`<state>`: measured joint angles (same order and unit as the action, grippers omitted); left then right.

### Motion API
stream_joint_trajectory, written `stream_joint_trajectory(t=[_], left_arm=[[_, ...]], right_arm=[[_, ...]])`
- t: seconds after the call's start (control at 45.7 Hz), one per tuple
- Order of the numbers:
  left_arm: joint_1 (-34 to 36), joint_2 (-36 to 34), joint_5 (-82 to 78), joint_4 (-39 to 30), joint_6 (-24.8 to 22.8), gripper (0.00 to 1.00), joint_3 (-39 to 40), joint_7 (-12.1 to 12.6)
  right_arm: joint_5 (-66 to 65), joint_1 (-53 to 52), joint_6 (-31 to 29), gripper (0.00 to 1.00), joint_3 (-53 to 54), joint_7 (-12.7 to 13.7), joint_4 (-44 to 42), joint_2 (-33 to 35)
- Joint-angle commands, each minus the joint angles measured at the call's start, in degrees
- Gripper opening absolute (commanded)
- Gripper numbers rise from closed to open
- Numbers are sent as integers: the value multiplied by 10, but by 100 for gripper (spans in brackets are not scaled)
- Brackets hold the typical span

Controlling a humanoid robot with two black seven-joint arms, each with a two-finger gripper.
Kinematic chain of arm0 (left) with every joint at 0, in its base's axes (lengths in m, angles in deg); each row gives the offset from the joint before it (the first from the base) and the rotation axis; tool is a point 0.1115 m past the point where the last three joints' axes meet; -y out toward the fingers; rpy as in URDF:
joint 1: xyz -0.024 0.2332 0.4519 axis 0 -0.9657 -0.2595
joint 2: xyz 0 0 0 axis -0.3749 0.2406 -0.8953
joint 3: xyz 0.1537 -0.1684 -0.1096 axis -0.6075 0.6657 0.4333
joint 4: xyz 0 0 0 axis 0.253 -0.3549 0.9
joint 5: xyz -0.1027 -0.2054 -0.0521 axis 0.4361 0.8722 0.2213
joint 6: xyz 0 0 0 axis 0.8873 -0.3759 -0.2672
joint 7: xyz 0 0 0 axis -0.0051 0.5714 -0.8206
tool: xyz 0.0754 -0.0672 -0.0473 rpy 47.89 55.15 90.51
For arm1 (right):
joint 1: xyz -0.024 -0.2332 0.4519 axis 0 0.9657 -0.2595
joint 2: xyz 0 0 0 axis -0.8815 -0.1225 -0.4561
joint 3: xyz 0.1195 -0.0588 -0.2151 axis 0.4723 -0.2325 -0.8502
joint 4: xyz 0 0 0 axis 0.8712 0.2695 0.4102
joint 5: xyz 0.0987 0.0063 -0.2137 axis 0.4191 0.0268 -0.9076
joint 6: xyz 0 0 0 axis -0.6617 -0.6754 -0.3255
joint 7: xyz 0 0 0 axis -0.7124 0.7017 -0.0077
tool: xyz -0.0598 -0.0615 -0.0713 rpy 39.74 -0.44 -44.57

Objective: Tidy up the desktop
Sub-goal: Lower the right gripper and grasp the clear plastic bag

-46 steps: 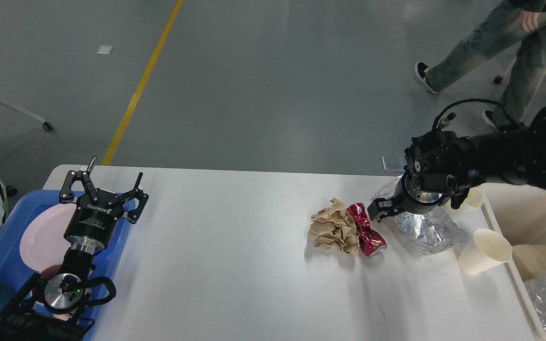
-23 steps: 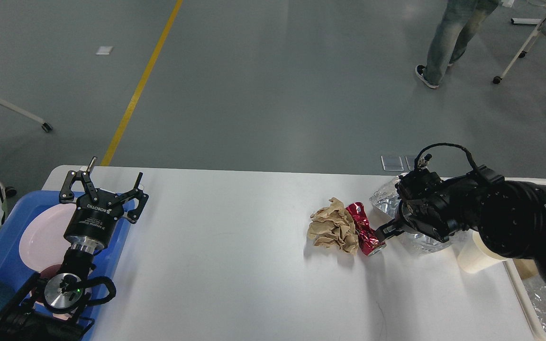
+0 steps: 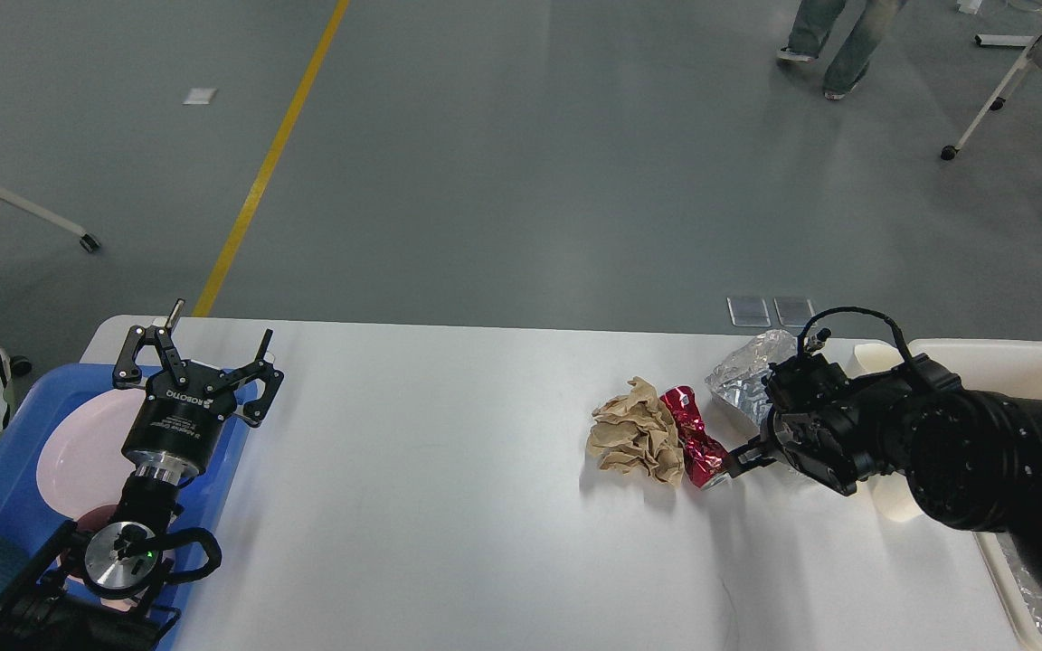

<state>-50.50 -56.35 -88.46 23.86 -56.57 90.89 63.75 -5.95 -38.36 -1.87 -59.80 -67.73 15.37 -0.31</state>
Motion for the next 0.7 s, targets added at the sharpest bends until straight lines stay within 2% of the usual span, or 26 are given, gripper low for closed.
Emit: stream_joint_trajectory(t=[0.0,0.087,0.131,0.197,0.262,0.35,0.481,0.547,0.678], left_arm=[[0,0,0,0,0,97,0,0],[0,0,0,0,0,97,0,0],[0,0,0,0,0,96,0,0],[-1,0,0,0,0,96,0,0],[0,0,0,0,0,96,0,0],[0,0,0,0,0,96,0,0],[0,0,0,0,0,96,0,0],[0,0,0,0,0,96,0,0],[0,0,0,0,0,97,0,0]], right_arm=[[4,4,0,78,0,3,0,0],[3,4,-1,48,1,15,1,-1],[4,4,-1,37,2,24,1,0],[6,7,-1,32,4,37,1,0],[14,7,-1,19,4,38,1,0],[28,7,0,8,4,38,1,0],[47,-1,1,6,8,39,9,-3],[64,-3,-1,0,6,41,10,-4],[106,-12,-7,0,9,59,19,-8]])
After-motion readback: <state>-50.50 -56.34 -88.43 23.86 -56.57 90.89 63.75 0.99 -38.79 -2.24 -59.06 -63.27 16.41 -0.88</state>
